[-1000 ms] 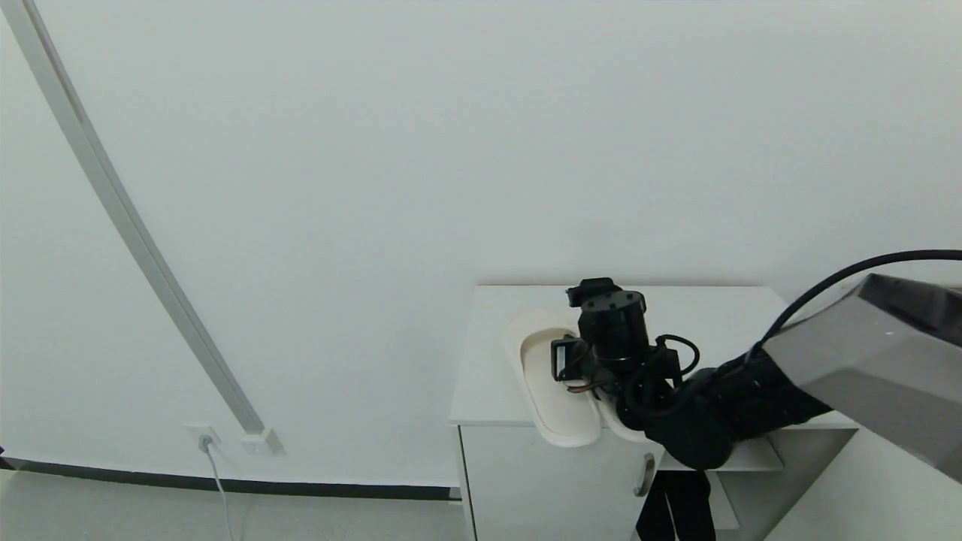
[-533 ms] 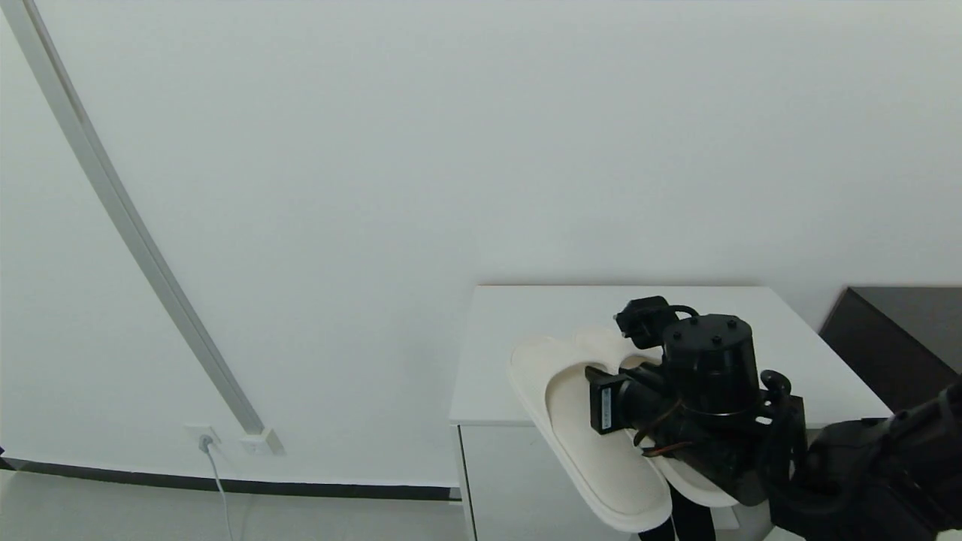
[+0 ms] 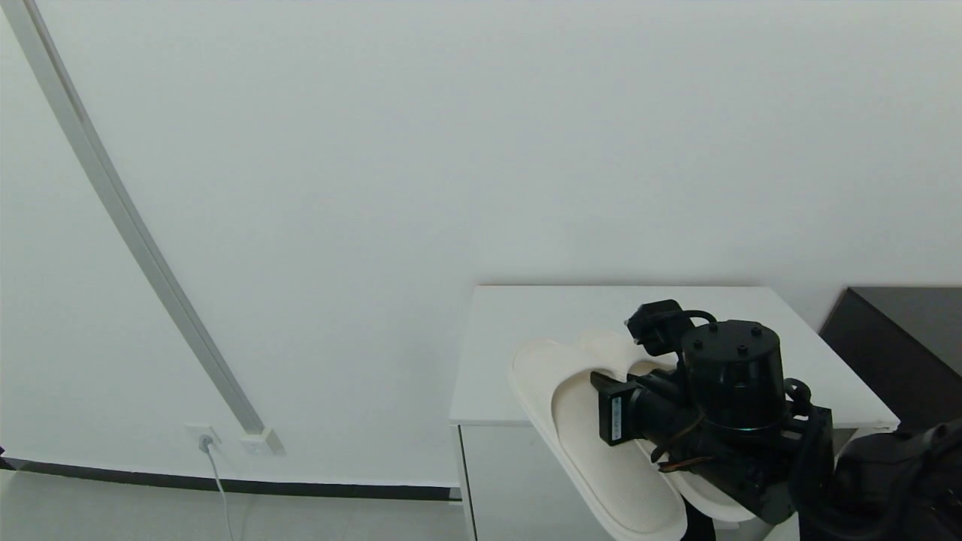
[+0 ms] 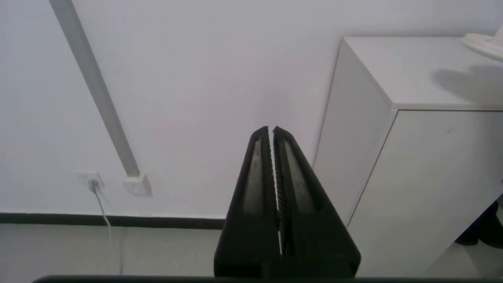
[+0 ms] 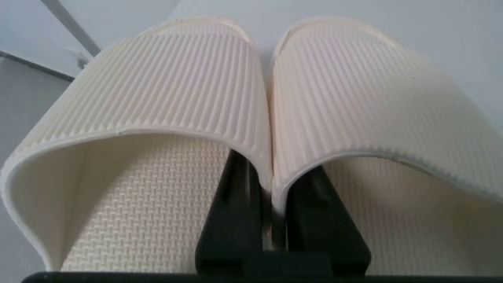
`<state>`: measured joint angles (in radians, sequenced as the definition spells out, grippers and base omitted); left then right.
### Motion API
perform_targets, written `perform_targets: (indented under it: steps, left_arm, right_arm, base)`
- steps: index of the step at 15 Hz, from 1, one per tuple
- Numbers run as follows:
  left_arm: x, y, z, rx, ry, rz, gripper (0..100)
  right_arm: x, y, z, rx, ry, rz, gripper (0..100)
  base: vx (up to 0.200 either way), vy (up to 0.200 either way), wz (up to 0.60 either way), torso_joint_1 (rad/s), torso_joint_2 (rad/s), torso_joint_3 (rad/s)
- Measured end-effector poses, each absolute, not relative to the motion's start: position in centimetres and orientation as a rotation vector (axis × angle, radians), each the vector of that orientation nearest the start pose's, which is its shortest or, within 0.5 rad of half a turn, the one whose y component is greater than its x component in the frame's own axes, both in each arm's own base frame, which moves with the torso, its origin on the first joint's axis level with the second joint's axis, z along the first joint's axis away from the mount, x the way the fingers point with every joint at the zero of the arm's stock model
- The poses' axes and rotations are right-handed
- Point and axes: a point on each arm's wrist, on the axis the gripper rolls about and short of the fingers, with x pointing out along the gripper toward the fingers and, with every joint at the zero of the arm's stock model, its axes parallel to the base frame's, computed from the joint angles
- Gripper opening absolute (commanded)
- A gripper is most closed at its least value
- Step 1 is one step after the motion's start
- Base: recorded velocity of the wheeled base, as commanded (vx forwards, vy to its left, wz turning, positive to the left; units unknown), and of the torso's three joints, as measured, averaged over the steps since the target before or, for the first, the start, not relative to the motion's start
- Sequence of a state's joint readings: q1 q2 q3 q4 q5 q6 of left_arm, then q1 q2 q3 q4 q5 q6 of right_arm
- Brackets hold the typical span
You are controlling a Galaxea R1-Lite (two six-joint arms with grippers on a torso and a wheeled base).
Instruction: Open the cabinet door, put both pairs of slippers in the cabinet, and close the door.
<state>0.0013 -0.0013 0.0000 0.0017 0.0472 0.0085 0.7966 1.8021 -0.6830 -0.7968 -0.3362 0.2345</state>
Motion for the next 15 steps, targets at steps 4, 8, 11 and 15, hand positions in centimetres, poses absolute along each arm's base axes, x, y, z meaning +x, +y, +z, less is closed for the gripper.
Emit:
perform_targets:
  steps: [4, 8, 11, 15]
  left_arm:
    - [-2.29, 0.1, 7.53, 0.007, 0.001, 0.046, 0]
    - [-2.29, 0.09, 7.53, 0.007, 0.001, 0.044, 0]
    - [-2.29, 0.09, 7.53, 0.008, 0.0, 0.043, 0]
    - [-2.29, 0.09, 7.54, 0.009, 0.0, 0.044, 0]
  right_arm:
    - [21.92, 21.57, 13.47, 0.052, 0.329, 0.423, 0]
    - [21.68, 21.67, 13.4, 0.049, 0.332, 0.43, 0]
    - [21.48, 21.67, 13.19, 0.043, 0.34, 0.434, 0]
    - [21.29, 21.58, 12.86, 0.038, 0.348, 0.435, 0]
  base:
    - [-0.2, 0.0, 0.0, 0.005, 0.0, 0.005]
    - [-0.2, 0.0, 0.0, -0.001, 0.0, 0.005]
    - [-0.2, 0.0, 0.0, -0.001, 0.0, 0.004]
    - [0.0, 0.0, 0.0, 0.0, 0.0, 0.0]
